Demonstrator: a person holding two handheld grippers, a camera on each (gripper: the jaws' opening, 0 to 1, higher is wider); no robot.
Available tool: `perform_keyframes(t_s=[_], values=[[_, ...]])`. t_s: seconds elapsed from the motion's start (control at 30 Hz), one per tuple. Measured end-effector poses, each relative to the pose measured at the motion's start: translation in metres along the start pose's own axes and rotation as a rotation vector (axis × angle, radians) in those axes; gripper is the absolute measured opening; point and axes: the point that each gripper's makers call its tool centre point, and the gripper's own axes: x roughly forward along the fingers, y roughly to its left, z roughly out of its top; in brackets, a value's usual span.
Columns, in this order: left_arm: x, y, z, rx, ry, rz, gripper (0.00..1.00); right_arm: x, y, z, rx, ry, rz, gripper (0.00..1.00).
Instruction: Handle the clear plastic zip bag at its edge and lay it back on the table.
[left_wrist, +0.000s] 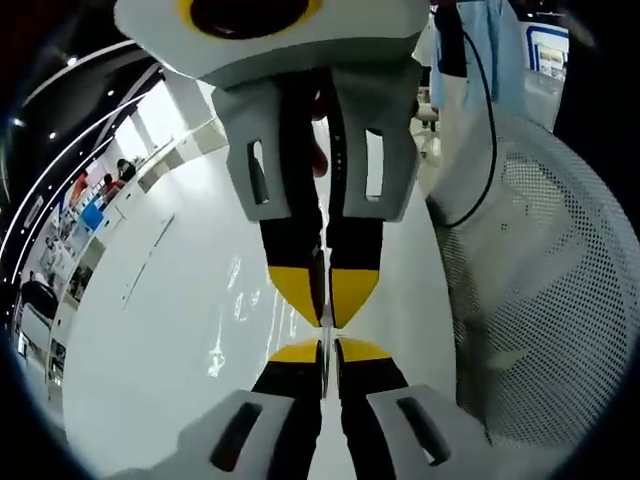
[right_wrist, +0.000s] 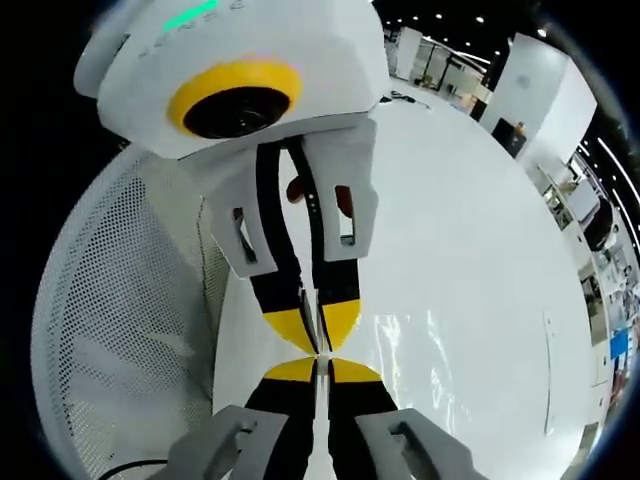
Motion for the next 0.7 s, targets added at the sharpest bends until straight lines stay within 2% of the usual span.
perform_keyframes(t_s=[0.2,0.3,0.4,0.7], values=[[0.000,0.000,0.004,-0.028,-0.017,-0.004,0.00,-0.002,0.000,-0.002,0.008,-0.007,0.000,0.00],[-0.001,-0.003,0.005,-0.062,-0.021,-0.031,0.00,0.000,0.001,-0.003,0.014,-0.016,0.012,0.00],[-0.001,-0.005,0.004,-0.042,-0.016,-0.029,0.00,0.001,0.003,-0.005,0.023,-0.010,0.015,0.00],[-0.001,-0.005,0.002,-0.071,-0.002,-0.031,0.00,-0.002,0.003,-0.016,0.050,0.012,0.013,0.00]])
